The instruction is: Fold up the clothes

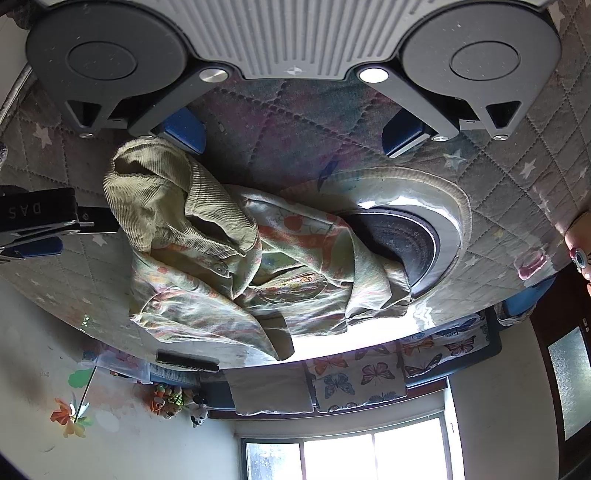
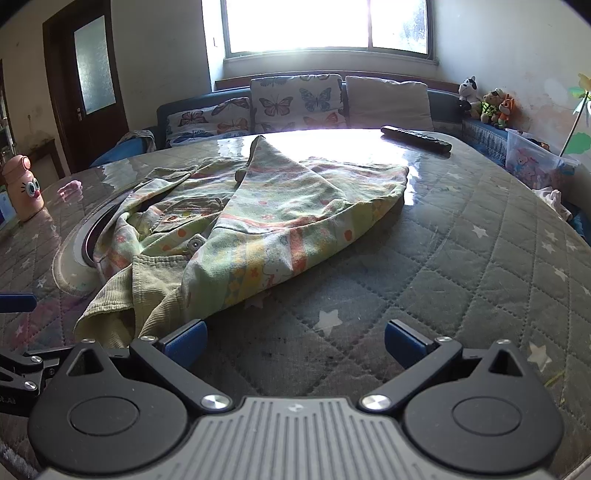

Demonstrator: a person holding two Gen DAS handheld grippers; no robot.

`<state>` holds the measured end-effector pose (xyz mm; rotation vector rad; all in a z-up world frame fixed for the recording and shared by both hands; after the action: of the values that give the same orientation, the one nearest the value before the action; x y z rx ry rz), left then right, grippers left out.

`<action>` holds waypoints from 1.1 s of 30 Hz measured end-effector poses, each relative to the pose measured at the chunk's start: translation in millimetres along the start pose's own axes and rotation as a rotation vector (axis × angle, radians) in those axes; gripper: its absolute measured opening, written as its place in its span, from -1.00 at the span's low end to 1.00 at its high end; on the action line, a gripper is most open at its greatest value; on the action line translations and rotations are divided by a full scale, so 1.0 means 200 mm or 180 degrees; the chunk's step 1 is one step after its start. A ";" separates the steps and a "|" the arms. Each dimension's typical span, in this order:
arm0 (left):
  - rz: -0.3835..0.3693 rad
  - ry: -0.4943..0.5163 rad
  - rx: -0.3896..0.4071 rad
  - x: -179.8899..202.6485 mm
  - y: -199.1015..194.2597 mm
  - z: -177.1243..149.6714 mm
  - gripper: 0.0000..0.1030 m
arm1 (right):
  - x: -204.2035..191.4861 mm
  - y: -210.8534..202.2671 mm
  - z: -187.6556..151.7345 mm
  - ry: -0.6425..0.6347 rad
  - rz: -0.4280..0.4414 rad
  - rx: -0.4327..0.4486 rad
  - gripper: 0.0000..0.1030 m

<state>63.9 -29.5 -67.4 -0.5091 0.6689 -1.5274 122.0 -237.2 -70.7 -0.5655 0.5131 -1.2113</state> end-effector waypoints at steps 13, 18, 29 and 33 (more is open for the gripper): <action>0.0046 -0.0014 -0.0003 -0.07 0.05 0.06 1.00 | -0.02 0.06 0.07 -0.0054 0.0001 -0.0017 1.00; 0.0056 -0.0005 -0.0005 -0.09 0.07 0.09 1.00 | -0.04 0.07 0.13 -0.0165 0.0003 0.0040 1.00; 0.0133 -0.0016 0.0037 -0.18 0.17 0.26 1.00 | -0.09 0.17 0.27 -0.0398 0.0072 0.0066 1.00; 0.0147 -0.0051 0.0038 -0.22 0.23 0.32 1.00 | -0.11 0.25 0.35 -0.0447 0.0113 0.0043 1.00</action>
<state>144.3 6.7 -48.7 -0.4933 0.6547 -1.4819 196.6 -195.3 -49.7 -0.6225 0.3943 -1.1315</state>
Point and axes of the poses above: each gripper's, at about its wrist camera, not at the fingertips, and y roughly the way its jaws point, x to its right, z to its top, the point moved 10 cm from there along y, roughly the way its jaws point
